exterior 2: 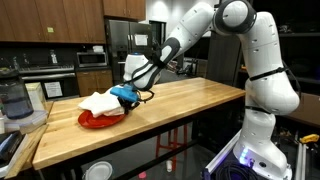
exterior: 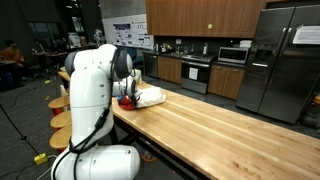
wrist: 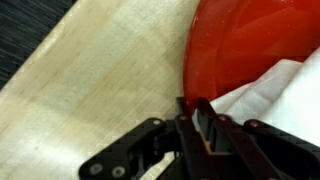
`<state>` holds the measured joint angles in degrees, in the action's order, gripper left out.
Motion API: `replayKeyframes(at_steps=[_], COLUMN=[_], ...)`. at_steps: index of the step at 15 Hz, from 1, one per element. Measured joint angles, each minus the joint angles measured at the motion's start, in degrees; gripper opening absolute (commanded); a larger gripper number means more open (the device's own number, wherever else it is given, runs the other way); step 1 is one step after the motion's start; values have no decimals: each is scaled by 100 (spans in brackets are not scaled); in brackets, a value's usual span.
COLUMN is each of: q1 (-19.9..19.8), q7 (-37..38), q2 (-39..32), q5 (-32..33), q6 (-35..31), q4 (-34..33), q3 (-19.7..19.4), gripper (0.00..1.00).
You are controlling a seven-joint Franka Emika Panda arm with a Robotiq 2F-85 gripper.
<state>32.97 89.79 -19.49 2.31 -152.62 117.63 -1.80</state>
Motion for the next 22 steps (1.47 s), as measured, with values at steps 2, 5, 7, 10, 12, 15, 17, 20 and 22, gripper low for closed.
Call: replayKeyframes(at_steps=[2, 5, 7, 10, 12, 15, 17, 20, 22], q1=[-26, -44, -45, -44, -45, -44, -44, -38, -35], q7=[124, 404, 599, 931, 1095, 1184, 1185, 1180, 1174], q2=[23, 26, 27, 27, 27, 28, 34, 92, 196], q5=[173, 510, 786, 1258, 1512, 1811, 1967, 2136, 2231], q6=[-6, -39, -66, -81, -104, -147, -153, -218, -293], q4=[-12, -11, -11, -10, -10, -10, -4, 50, 142], q3=[8, 7, 5, -7, -12, -10, 11, 88, 166], gripper=[0, 0, 0, 0, 20, 33, 46, 66, 80])
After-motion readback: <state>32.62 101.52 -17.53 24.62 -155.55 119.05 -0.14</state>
